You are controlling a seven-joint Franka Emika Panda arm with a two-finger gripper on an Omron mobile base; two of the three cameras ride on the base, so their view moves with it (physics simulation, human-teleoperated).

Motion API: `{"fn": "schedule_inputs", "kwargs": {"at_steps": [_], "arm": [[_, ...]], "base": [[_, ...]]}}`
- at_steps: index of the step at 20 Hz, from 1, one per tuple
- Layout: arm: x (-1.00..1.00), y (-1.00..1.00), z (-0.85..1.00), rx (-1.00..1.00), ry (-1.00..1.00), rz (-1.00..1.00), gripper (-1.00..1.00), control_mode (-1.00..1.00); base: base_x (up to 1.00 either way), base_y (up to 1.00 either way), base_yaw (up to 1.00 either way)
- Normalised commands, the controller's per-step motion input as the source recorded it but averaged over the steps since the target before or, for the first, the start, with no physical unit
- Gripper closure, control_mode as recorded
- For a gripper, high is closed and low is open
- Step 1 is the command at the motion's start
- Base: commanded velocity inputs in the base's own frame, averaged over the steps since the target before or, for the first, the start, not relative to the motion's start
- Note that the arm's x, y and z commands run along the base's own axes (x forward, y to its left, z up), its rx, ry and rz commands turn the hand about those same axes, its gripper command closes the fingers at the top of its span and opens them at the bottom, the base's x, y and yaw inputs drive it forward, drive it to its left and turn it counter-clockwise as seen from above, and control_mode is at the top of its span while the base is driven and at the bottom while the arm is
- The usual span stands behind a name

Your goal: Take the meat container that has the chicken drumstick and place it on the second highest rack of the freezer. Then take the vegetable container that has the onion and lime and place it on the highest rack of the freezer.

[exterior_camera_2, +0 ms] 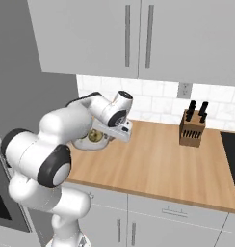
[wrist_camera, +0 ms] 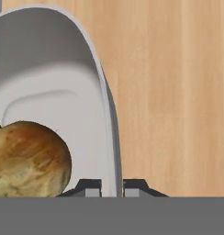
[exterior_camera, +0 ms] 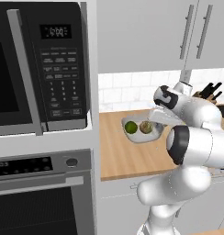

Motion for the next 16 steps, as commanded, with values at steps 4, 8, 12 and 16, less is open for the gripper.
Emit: {"fn": "schedule_inputs", "kwargs": {"at_steps": [4, 8, 12, 16], "arm": [[-0.48, -0.37, 0.92, 0.08, 0.26, -0.34, 1.00, -1.00], [-0.61, -0.03, 0.58, 0.03, 0.27, -0.44, 1.00, -1.00], [-0.72, 0.04, 0.21, 0.00, 0.20, -0.55, 1.00, -1.00], [-0.93, 0.25, 0.00, 0.00, 0.12, -0.67, 1.00, -1.00]], "base": [[0.00, 0.00, 0.00], [0.00, 0.00, 0.00], [0.00, 0.00, 0.00], [0.00, 0.00, 0.00]]}}
